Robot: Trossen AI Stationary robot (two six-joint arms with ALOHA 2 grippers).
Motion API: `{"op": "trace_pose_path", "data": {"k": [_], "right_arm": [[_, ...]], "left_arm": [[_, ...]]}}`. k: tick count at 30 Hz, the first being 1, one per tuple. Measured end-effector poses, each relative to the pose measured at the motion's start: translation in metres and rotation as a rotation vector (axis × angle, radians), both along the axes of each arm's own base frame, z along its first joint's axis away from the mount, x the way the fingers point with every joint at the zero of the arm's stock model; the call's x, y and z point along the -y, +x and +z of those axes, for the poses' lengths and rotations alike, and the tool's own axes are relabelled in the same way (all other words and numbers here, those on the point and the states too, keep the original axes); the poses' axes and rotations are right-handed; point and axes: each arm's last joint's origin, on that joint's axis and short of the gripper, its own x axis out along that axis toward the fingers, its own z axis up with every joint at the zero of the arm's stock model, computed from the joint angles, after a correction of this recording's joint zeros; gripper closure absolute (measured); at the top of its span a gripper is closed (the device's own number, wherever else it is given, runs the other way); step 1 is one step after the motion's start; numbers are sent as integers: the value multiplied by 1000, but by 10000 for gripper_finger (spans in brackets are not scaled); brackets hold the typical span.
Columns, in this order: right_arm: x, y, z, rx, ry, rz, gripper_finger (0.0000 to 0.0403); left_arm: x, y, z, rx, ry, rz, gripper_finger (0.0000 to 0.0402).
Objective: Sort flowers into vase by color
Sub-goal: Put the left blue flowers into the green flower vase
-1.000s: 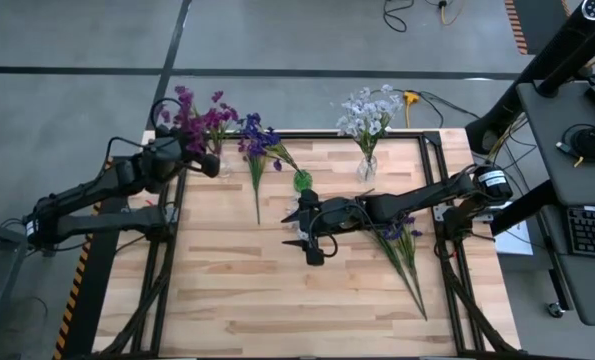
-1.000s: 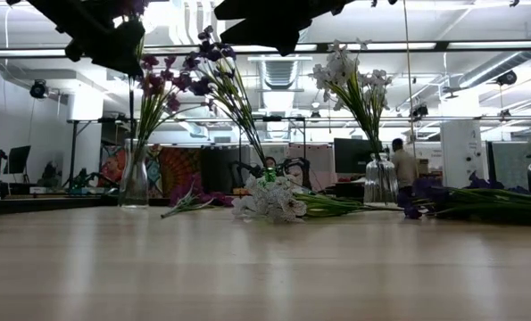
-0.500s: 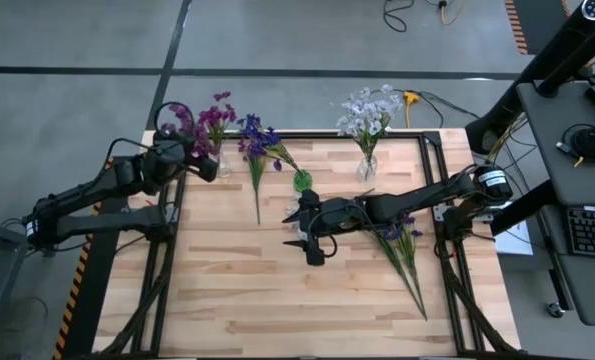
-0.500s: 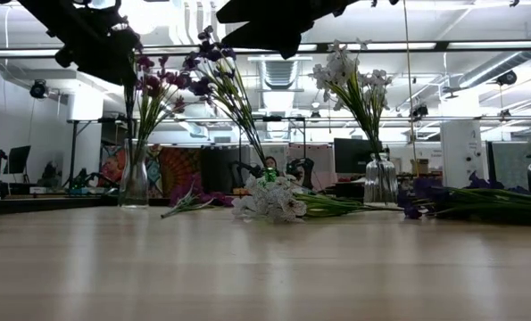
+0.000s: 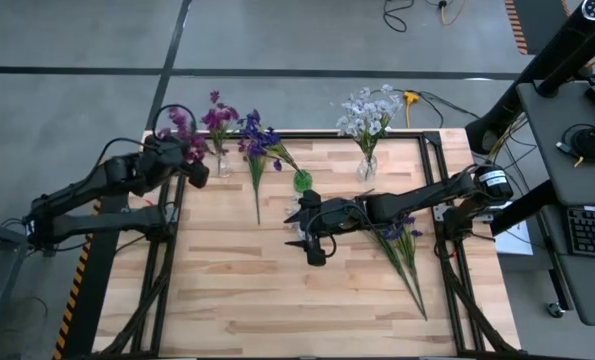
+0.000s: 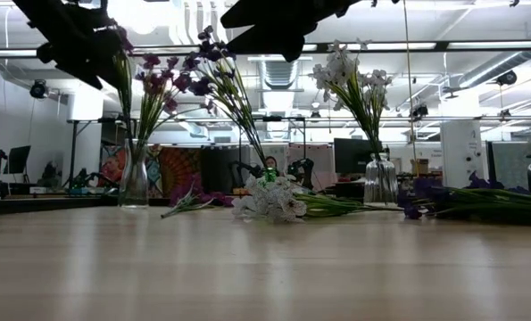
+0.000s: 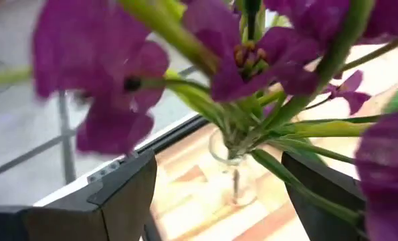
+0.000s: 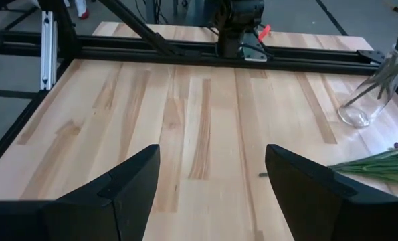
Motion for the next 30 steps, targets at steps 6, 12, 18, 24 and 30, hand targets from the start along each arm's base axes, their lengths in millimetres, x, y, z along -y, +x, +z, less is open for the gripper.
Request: {"op": "trace_pose_path", "data": {"k": [6,12,18,24,30], "right_arm": [[0,0,2,2,-1,0,138],[0,0,3,-5,-2,1,138],[0,0,2,-21,-3,0,138],[2,-5,5,-153,32,-47,138],[4,-17,3,-370,73,-136,138]], "left_arm": [[7,-5,14,73,-141,-100,100],[7,-8,18,74,-128,-69,99],[9,-11,13,9,-176,-47,99],[17,-30,23,-34,-276,16,99],[25,-44,40,27,-327,-5,99]]}}
